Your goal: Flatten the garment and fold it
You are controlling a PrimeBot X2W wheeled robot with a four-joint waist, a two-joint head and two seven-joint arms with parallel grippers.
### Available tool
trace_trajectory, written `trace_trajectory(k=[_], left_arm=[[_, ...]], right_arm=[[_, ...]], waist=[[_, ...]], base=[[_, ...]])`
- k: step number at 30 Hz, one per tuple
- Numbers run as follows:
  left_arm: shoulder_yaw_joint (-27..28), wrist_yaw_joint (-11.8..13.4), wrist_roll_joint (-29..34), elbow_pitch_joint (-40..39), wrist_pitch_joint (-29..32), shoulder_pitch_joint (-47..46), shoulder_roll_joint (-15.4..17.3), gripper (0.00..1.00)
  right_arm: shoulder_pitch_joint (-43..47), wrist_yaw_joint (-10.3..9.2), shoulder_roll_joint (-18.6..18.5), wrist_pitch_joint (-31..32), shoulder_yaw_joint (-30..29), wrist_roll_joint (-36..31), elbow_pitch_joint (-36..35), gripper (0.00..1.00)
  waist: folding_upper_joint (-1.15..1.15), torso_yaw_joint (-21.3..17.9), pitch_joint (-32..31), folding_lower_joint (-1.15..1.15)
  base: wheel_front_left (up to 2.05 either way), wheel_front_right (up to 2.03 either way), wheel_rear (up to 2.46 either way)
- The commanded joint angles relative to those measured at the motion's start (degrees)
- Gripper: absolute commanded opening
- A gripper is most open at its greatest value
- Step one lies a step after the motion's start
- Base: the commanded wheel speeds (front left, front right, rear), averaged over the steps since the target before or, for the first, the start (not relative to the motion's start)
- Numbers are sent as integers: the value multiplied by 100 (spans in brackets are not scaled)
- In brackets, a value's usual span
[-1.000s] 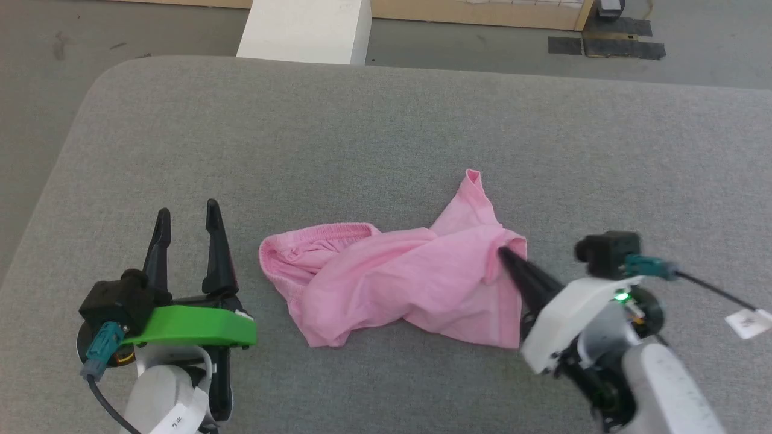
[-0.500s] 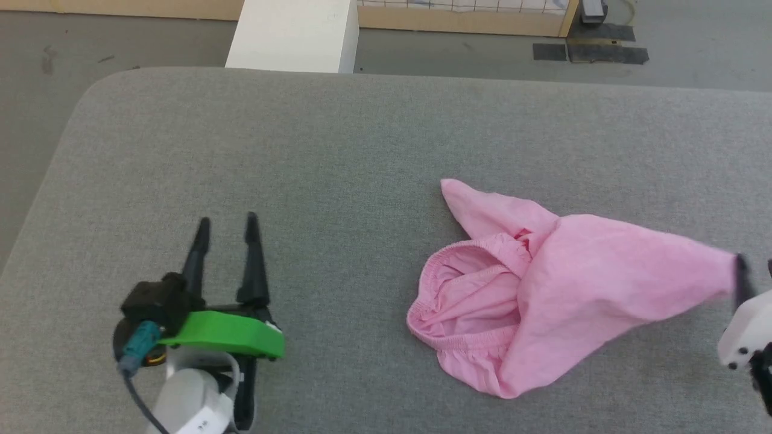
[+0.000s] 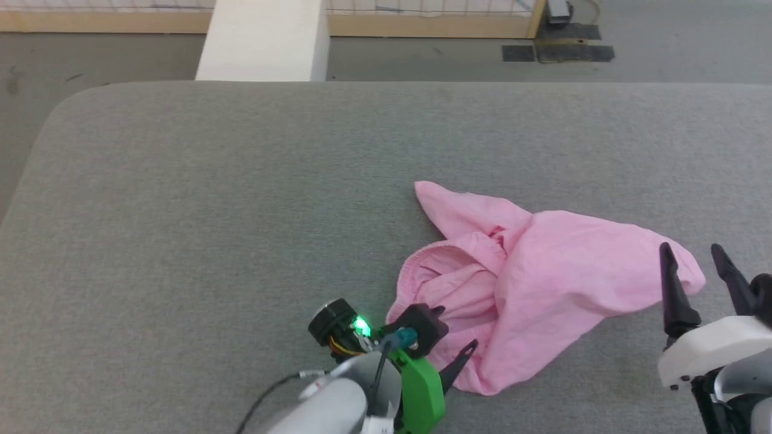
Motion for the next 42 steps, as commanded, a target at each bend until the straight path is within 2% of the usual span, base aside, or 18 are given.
trace_trajectory(k=[1, 5, 6, 7, 8, 9, 12, 14, 15, 16, 19, 23, 27, 32, 36, 40, 42], left_arm=[[-166, -20, -189, 73, 231, -281, 147, 100], [-518, -21, -591, 253, 964, -697, 349, 100], [-580, -21, -677, 274, 1106, -767, 381, 96], [-661, -21, -790, 287, 1268, -844, 421, 77], [-730, -21, -894, 284, 1381, -895, 449, 64], [-823, -21, -1039, 264, 1506, -951, 482, 59], [-1169, -21, -1440, 96, 1813, -1093, 593, 58], [-1331, -21, -1681, -14, 1928, -1155, 653, 49], [-1415, -21, -1764, -79, 1946, -1214, 693, 31], [-1503, -21, -1802, -127, 1936, -1285, 732, 1], [-1553, -21, -1894, -221, 1673, -1429, 733, 0], [-1350, -22, -1830, -337, 933, -1673, 581, 0], [-1023, -22, -1844, -432, 207, -2017, 278, 0], [-480, -22, -1953, -441, -598, -2720, -257, 0], [-10, -19, -2296, -597, -1309, -3171, -542, 0], [125, 135, -2444, -512, -1453, -3287, -579, 0], [174, 281, -2456, -376, -1385, -3144, -429, 0]], right_arm=[[3, -9, 4, -52, 76, 57, -5, 100], [-43, -9, 5, -110, 238, 128, 60, 100], [-48, -9, 5, -121, 251, 144, 78, 100], [-55, -9, 5, -132, 267, 162, 103, 100], [-61, -9, 5, -141, 276, 184, 125, 100], [-66, -9, 5, -153, 285, 207, 152, 100], [-79, -9, 5, -193, 291, 234, 217, 100], [-93, -9, 5, -212, 293, 240, 247, 100], [-108, -9, 5, -226, 295, 247, 264, 100], [-123, -9, 6, -237, 302, 250, 281, 100], [-158, -9, 6, -256, 326, 265, 324, 100], [-179, -9, 6, -275, 344, 304, 369, 100], [-169, -9, 6, -291, 330, 325, 415, 100], [-145, -9, 6, -272, 344, 335, 451, 100], [-137, -9, 6, -246, 411, 333, 473, 100], [-115, -9, 6, -241, 470, 347, 479, 100], [-94, -9, 6, -245, 479, 358, 476, 100]], waist=[[0, -137, 40, 0], [0, -292, 99, 0], [0, -315, 110, 0], [0, -346, 125, 0], [0, -366, 133, 0], [0, -385, 142, 0], [0, -414, 164, 0], [0, -421, 175, 0], [0, -423, 183, 0], [0, -423, 190, 0], [0, -415, 193, 0], [0, -379, 183, 0], [0, -328, 154, 0], [0, -278, 76, 0], [0, -292, 7, 0], [0, -315, -51, 0], [0, -307, -54, 0]], base=[[0, 0, 0], [0, 0, 0], [0, 0, 0], [0, 0, 0], [0, 0, 0], [0, 0, 0], [0, 0, 0], [0, 0, 0], [0, 0, 0], [0, 0, 0], [0, 0, 0], [0, 0, 0], [0, 0, 0], [0, 0, 0], [0, 0, 0], [0, 0, 0], [0, 0, 0]])
